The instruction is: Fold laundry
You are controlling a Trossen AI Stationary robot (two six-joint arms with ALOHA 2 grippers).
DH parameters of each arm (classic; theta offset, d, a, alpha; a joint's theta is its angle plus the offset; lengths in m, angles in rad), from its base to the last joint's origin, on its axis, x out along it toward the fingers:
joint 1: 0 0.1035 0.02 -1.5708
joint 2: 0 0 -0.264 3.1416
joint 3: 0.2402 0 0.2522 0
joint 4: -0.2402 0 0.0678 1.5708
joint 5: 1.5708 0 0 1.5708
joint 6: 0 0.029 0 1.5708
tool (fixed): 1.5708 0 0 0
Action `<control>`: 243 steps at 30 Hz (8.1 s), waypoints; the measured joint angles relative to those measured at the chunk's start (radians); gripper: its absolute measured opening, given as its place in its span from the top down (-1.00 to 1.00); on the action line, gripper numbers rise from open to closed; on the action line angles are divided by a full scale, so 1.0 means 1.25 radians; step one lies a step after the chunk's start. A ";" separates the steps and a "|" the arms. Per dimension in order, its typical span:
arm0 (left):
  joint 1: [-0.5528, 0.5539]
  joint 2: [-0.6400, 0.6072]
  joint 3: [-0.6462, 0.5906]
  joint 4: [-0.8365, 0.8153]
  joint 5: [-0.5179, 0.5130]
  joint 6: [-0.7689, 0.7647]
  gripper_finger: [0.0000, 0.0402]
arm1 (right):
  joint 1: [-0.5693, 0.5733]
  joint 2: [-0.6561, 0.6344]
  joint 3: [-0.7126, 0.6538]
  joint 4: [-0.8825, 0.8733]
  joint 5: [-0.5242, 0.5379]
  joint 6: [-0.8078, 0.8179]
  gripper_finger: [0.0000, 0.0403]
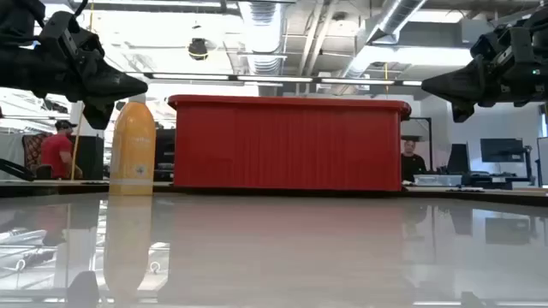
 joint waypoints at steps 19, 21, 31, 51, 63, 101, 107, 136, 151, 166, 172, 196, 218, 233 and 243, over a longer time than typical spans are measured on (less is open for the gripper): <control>0.000 0.000 0.000 0.000 0.000 0.000 1.00 | 0.000 0.000 0.000 0.000 0.000 0.000 0.78; 0.000 0.000 0.000 0.000 0.000 0.000 1.00 | 0.000 0.000 0.000 0.000 0.000 0.000 0.78; 0.000 0.000 0.000 0.000 0.000 0.000 1.00 | 0.000 0.000 0.000 0.000 0.000 0.000 0.78; 0.000 0.000 0.000 0.000 0.000 0.000 1.00 | 0.000 0.000 0.000 0.000 0.000 0.000 0.78; 0.000 0.000 0.000 0.000 0.000 0.000 1.00 | 0.000 0.000 0.000 0.000 0.000 0.000 0.78; 0.000 0.282 -0.002 0.469 -0.029 0.119 1.00 | -0.002 0.224 0.156 0.277 0.167 -0.115 0.78; 0.000 0.528 0.062 0.560 -0.015 0.204 1.00 | -0.027 0.506 0.398 0.147 0.204 -0.180 0.78; -0.119 0.884 0.248 0.479 0.024 0.236 0.36 | -0.321 1.654 1.606 -0.418 0.204 -0.034 -0.54; -0.119 0.885 0.248 0.414 -0.021 0.177 -0.16 | -0.337 1.770 1.730 -0.406 0.332 0.098 -0.52; -0.119 0.885 0.248 0.416 -0.027 0.121 -0.16 | -0.350 1.751 1.728 -0.296 -0.016 0.132 0.90; -0.119 0.885 0.248 0.416 -0.027 0.121 -0.16 | -0.335 1.618 1.728 -0.271 -0.105 0.075 0.94; -0.119 0.884 0.248 0.411 -0.027 0.126 -0.16 | -0.161 1.057 1.730 -0.300 -0.468 -0.099 0.92; -0.122 0.884 0.248 0.411 -0.025 -0.014 -0.16 | 0.134 1.015 1.126 -0.731 -0.406 -0.278 0.91; -0.303 0.884 0.247 0.415 -0.146 0.002 -0.16 | 0.400 1.393 0.945 -0.416 -0.238 -0.003 0.89; -0.354 0.885 0.249 0.515 -0.270 0.023 -0.16 | 0.500 1.472 0.995 -0.628 -0.132 0.052 0.82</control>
